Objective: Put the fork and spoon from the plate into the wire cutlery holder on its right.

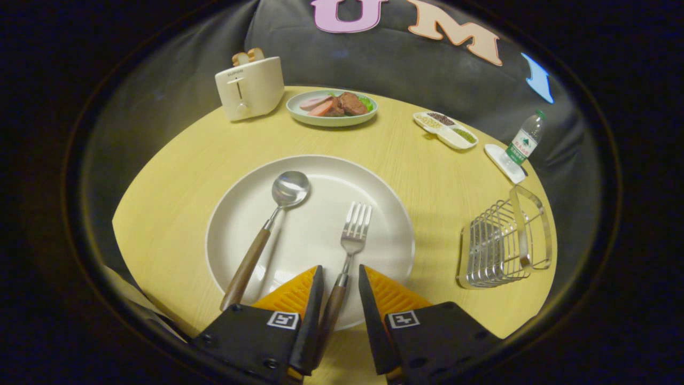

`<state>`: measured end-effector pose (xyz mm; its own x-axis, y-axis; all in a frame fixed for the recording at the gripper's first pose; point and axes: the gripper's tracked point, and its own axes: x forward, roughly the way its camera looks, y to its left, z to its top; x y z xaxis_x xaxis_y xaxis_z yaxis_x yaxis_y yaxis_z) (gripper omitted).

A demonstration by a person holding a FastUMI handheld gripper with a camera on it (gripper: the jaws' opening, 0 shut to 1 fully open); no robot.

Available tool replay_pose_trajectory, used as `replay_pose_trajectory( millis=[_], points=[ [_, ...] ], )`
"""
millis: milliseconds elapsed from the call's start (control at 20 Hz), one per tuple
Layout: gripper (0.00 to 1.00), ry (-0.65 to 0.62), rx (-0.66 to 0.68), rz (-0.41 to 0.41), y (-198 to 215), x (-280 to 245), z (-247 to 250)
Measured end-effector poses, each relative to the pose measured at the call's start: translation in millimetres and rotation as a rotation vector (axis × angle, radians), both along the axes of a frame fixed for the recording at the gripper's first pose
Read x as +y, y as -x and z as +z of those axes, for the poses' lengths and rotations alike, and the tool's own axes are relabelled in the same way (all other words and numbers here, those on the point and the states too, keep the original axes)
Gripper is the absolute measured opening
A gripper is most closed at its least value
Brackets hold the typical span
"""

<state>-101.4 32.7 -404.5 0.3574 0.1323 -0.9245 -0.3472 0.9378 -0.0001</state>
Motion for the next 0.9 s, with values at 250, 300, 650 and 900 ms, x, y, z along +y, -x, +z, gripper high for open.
replay_pose_trajectory(
  millis=[250,300,650,900],
  points=[
    [0.18,-0.010,0.067,-0.041,-1,-2,-3],
    [0.16,-0.009,0.078,-0.057,-2,-1,0],
    [0.05,-0.007,0.130,-0.047,0,-2,8],
    [0.05,-0.009,0.136,-0.034,-15,-9,36]
  ],
)
